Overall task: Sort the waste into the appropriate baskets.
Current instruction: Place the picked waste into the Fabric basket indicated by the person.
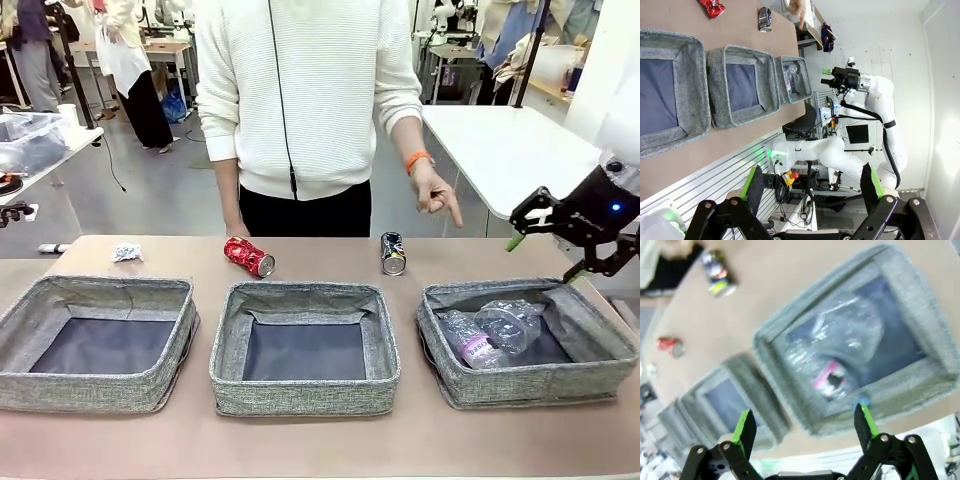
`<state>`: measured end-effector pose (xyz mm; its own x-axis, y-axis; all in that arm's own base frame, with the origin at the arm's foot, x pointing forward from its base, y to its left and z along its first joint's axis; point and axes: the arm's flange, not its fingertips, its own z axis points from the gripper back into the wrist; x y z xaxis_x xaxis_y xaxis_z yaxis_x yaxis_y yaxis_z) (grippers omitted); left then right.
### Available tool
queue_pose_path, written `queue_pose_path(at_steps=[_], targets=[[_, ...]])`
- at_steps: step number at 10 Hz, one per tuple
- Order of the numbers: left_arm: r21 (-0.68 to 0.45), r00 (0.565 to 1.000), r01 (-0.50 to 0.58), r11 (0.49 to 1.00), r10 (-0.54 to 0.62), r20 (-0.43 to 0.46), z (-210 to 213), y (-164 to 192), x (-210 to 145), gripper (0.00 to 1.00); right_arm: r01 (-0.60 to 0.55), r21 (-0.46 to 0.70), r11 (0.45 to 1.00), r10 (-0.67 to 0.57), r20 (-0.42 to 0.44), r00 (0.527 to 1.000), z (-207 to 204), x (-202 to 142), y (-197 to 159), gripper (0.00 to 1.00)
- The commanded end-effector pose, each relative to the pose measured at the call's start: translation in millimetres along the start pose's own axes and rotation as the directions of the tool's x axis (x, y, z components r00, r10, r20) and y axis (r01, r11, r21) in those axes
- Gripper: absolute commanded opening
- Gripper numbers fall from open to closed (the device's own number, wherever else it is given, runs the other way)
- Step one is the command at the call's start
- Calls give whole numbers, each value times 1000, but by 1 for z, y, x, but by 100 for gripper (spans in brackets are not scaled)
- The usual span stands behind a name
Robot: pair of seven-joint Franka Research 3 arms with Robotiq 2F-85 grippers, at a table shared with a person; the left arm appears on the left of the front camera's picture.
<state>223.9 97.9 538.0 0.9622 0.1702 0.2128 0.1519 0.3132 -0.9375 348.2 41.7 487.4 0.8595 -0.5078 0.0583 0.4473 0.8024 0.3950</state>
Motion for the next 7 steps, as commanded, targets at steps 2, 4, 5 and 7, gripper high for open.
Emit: queue_pose_path(at_steps=[2,4,5,7], targets=[[-19,1000,21,1000,-21,2,0,-2,0,100,-171,496,851,308,-209,928,51,-20,55,100],[-19,1000,21,1000,-21,2,0,-2,0,100,-170,832,529,559,-191,807,76,-28,69,100],[-19,1000,21,1000,-21,2,0,-2,0,100,-126,833,539,537,-225,813,76,-26,65,100],[-19,1000,21,1000,-21,2,0,-2,0,100,-36,858,513,544,-293,786,70,-26,41,100]])
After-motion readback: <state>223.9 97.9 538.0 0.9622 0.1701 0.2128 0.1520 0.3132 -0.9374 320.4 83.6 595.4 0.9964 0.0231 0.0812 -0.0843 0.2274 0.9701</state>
